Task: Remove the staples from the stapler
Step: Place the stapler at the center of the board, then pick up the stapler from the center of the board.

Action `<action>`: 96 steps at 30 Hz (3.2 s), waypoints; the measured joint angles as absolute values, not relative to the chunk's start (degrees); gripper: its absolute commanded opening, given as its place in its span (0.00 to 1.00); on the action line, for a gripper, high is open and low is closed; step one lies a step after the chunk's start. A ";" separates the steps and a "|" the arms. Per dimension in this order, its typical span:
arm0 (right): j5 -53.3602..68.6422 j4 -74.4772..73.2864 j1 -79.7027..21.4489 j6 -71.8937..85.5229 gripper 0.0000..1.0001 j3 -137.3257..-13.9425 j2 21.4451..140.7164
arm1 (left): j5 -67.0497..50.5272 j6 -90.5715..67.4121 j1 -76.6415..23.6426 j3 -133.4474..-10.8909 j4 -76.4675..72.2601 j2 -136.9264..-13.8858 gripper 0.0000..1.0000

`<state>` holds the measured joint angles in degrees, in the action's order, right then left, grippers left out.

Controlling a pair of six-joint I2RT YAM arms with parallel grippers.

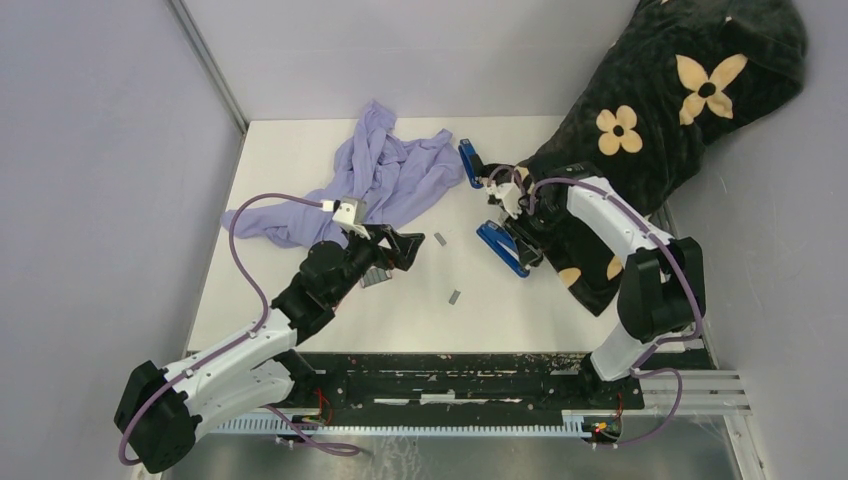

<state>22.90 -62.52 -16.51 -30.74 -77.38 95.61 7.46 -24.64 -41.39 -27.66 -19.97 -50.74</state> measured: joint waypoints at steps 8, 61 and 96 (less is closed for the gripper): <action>13.45 -64.47 -15.46 -34.52 0.01 -66.83 91.05 | 7.44 -24.64 -41.39 -27.31 -20.75 -51.37 0.99; 4.45 -67.44 -7.88 -40.34 0.56 -58.43 85.01 | 7.35 -24.67 -41.39 -26.48 -21.56 -51.57 0.99; 22.79 -49.60 -15.88 -5.13 0.68 -124.46 129.38 | 9.28 -24.62 -41.04 -28.23 -18.31 -52.14 0.99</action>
<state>22.79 -49.60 -15.88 -5.13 -124.46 129.38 9.28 -24.62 -41.04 -28.23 -18.31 -52.14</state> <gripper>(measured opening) 0.667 0.991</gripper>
